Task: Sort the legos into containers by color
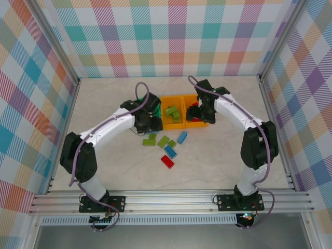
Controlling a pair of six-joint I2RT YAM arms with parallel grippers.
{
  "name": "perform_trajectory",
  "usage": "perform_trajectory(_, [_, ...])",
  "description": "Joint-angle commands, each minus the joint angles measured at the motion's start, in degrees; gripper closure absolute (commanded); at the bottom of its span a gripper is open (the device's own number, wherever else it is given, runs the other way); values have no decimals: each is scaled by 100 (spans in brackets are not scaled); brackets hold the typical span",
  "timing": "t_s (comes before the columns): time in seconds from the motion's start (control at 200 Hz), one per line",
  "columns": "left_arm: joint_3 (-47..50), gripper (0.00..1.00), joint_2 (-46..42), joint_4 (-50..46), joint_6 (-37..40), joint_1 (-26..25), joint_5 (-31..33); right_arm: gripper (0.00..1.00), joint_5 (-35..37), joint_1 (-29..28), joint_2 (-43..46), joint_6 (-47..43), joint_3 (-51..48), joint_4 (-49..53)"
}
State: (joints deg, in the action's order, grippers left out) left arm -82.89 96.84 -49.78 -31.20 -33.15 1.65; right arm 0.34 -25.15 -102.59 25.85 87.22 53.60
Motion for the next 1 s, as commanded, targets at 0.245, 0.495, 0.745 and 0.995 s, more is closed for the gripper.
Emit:
perform_trajectory(0.245, [-1917,46,1628,-345,674,993,-118,24,-215,-486,468,1517,-1183,-879])
perform_trajectory(0.495, [-2350,29,2143,-294,584,1065,-241,26,-256,-839,162,2059,-1221,-1126])
perform_trajectory(0.745, [-2133,0,1669,-146,442,1064,-247,33,-100,-1010,-456,2317,-823,-948])
perform_trajectory(0.995, [-1439,0,670,298,270,1065,-420,37,10,-1018,-885,2414,-511,-837])
